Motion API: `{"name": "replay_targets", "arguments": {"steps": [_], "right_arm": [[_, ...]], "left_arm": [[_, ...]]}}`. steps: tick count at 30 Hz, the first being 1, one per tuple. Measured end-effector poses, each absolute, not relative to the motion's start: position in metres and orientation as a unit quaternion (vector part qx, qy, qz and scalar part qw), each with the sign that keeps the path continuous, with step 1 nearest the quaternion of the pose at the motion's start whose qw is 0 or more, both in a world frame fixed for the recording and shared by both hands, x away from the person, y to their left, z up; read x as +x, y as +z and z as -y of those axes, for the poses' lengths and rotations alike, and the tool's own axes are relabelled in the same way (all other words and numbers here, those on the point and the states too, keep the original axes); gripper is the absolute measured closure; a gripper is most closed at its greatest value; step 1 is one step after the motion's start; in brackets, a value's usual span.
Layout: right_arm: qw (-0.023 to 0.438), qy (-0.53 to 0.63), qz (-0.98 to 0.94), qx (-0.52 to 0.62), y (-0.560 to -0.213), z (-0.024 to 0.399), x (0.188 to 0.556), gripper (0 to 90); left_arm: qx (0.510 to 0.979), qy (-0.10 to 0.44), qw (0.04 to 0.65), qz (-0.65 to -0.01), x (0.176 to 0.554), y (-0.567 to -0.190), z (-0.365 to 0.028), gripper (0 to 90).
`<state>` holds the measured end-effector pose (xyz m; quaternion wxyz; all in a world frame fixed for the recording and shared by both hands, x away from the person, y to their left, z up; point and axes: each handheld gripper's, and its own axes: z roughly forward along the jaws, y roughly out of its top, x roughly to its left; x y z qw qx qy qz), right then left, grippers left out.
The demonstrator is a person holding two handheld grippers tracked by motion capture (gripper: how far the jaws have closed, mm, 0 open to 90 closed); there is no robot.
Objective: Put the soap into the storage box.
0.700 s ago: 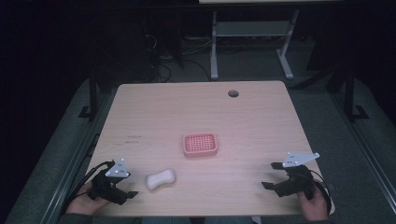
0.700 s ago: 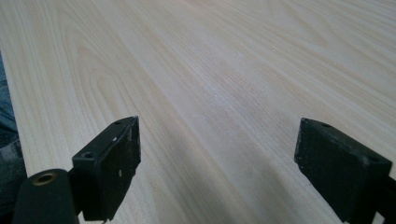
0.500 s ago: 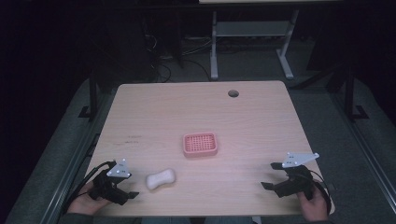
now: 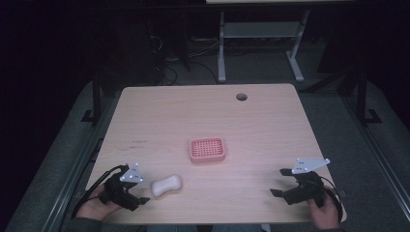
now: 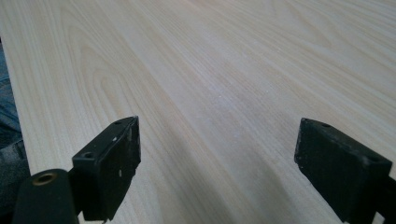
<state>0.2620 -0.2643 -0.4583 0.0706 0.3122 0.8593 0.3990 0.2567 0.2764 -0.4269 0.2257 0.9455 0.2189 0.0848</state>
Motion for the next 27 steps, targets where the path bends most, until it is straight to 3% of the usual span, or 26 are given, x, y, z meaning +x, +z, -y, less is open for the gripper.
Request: {"name": "replay_targets", "arguments": {"steps": [27], "right_arm": [[0.068, 0.398, -0.861, 0.311, -0.458, 0.263, 0.262, 14.2]], "left_arm": [[0.951, 0.079, 0.225, -0.194, 0.272, -0.425, -0.241, 25.4]]}}
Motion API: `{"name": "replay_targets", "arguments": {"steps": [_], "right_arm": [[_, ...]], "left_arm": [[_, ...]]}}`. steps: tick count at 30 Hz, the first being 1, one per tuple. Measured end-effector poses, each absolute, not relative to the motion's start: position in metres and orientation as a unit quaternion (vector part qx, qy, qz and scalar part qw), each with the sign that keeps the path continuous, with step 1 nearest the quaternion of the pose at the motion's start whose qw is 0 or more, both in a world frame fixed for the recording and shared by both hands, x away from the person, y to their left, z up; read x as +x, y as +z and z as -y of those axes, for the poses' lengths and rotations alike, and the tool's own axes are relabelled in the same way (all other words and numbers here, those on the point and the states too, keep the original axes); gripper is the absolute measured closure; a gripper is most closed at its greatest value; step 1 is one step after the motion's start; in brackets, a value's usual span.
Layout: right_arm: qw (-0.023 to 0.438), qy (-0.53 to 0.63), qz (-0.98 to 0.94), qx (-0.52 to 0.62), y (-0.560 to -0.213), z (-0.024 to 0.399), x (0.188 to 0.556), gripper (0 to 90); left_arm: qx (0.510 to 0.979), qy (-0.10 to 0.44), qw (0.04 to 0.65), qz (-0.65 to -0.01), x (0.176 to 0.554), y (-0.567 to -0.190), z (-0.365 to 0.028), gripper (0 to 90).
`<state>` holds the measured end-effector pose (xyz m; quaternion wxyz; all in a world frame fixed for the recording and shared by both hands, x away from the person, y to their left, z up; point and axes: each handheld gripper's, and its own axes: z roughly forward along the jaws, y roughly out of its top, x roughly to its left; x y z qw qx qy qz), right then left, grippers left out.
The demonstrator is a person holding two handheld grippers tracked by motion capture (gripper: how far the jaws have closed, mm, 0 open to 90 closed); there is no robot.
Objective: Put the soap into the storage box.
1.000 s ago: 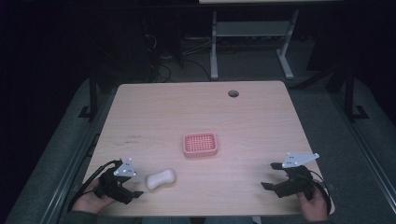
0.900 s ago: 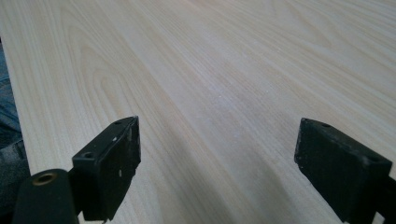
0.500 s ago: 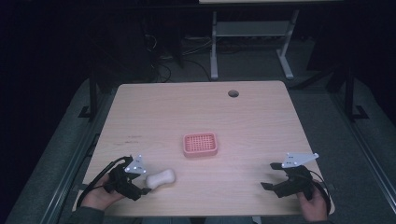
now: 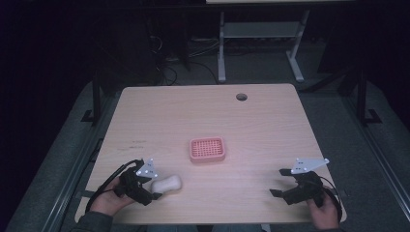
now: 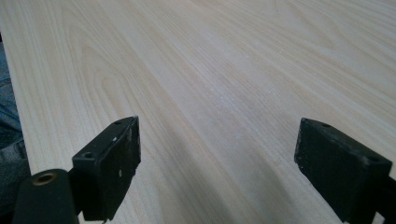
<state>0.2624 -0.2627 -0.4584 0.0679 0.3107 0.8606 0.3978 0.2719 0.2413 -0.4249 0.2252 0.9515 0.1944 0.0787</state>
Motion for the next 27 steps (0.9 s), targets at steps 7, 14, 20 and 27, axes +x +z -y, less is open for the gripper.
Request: {"name": "replay_targets", "arguments": {"steps": [7, 14, 20, 27], "right_arm": [[0.068, 0.396, -0.862, 0.308, -0.459, 0.262, 0.263, 14.1], [0.068, 0.397, -0.862, 0.308, -0.459, 0.262, 0.263, 14.2], [0.068, 0.398, -0.862, 0.306, -0.459, 0.262, 0.263, 14.2], [0.069, 0.398, -0.862, 0.306, -0.458, 0.262, 0.263, 14.2]], "left_arm": [[0.954, 0.074, 0.222, -0.188, 0.276, -0.427, -0.235, 25.5], [0.953, 0.068, 0.223, -0.191, 0.278, -0.429, -0.23, 26.3], [0.957, 0.067, 0.217, -0.181, 0.283, -0.43, -0.224, 29.3], [0.959, 0.06, 0.212, -0.18, 0.286, -0.432, -0.218, 32.1]]}}
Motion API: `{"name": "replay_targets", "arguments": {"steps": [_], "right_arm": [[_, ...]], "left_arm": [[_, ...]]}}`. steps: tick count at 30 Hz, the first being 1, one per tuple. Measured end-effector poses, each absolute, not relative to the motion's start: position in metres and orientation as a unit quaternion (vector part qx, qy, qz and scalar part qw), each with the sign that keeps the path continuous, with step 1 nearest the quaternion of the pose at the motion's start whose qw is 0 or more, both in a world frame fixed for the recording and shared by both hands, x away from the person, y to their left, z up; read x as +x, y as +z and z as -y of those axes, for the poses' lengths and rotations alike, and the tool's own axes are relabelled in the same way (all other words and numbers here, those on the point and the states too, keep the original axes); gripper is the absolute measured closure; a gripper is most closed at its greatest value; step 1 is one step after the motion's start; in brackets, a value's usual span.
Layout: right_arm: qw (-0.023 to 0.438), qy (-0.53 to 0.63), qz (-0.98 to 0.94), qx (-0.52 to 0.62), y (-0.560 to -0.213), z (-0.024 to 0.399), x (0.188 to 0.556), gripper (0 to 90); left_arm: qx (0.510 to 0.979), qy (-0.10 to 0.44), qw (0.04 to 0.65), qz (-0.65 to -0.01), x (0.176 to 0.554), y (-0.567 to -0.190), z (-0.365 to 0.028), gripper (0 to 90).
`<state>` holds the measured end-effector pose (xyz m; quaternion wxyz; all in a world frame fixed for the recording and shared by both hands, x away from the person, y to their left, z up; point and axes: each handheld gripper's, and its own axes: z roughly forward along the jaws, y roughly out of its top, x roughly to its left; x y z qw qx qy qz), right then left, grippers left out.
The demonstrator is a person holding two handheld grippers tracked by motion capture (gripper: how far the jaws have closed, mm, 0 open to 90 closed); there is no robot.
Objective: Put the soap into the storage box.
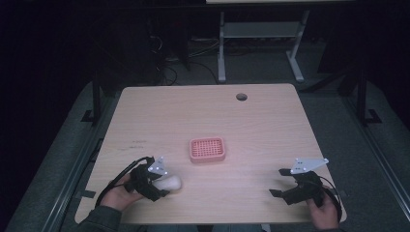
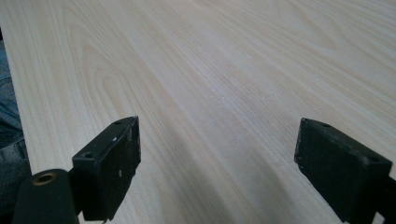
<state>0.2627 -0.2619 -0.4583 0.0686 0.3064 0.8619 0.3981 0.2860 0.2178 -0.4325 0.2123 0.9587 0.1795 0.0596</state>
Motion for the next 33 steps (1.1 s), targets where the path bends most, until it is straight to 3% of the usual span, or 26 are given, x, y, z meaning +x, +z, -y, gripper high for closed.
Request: {"name": "replay_targets", "arguments": {"steps": [10, 18, 33], "right_arm": [[0.067, 0.397, -0.863, 0.305, -0.4581, 0.2601, 0.2622, 14.1], [0.069, 0.397, -0.863, 0.305, -0.4578, 0.2604, 0.2621, 14.2], [0.069, 0.398, -0.862, 0.305, -0.4575, 0.2604, 0.2621, 14.1]], "left_arm": [[0.961, 0.046, 0.205, -0.178, 0.2889, -0.4376, -0.2137, 35.9], [0.963, 0.041, 0.202, -0.175, 0.292, -0.4388, -0.2118, 45.9], [0.965, 0.033, 0.195, -0.172, 0.2944, -0.4413, -0.2082, 48.4]]}}
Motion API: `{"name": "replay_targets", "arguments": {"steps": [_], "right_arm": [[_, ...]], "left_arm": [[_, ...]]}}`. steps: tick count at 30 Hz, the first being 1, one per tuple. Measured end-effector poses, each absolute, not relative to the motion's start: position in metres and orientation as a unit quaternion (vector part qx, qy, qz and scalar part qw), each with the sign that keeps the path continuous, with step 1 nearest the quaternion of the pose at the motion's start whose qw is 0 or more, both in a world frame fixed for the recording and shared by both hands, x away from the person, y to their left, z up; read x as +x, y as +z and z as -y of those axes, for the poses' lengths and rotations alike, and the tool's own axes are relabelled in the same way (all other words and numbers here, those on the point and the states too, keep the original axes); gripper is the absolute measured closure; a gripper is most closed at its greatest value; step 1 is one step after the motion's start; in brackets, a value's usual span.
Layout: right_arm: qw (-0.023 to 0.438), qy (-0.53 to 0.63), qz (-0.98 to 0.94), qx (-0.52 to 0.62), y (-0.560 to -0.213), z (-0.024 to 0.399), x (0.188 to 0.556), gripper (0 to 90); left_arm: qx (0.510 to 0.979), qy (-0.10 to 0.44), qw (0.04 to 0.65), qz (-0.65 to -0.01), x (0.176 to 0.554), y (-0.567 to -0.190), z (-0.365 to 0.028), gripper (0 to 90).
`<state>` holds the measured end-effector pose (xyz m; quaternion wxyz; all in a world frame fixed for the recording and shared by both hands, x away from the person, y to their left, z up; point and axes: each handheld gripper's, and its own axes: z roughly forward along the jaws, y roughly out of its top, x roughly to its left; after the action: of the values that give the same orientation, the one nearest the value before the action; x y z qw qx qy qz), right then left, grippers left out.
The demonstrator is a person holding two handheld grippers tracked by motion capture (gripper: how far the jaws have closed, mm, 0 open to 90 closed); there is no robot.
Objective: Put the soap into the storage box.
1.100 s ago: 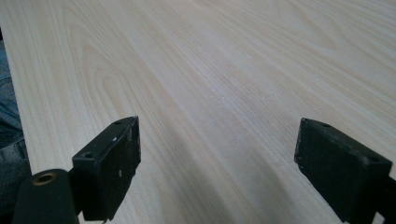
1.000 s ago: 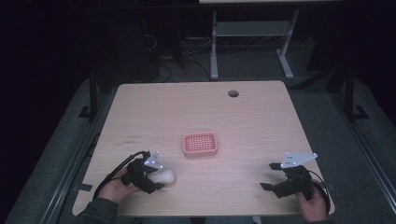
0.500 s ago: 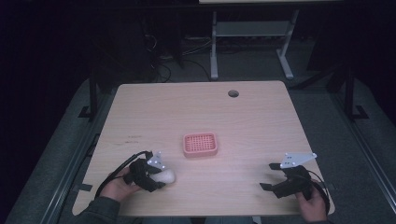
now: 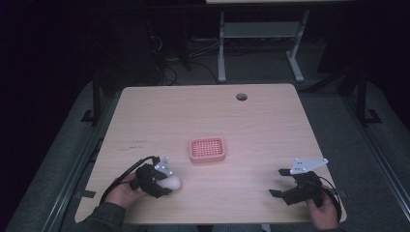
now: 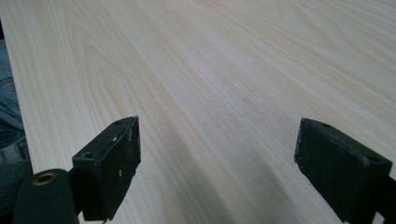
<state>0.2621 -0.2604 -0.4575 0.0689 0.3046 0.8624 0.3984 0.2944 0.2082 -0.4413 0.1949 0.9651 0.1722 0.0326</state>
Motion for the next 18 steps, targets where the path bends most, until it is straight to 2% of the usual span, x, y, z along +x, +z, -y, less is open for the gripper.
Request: {"name": "replay_targets", "arguments": {"steps": [18], "right_arm": [[0.073, 0.4, -0.862, 0.304, -0.4562, 0.2606, 0.2604, 14.2]], "left_arm": [[0.964, 0.036, 0.196, -0.174, 0.2936, -0.4348, -0.2051, 49.3]]}}
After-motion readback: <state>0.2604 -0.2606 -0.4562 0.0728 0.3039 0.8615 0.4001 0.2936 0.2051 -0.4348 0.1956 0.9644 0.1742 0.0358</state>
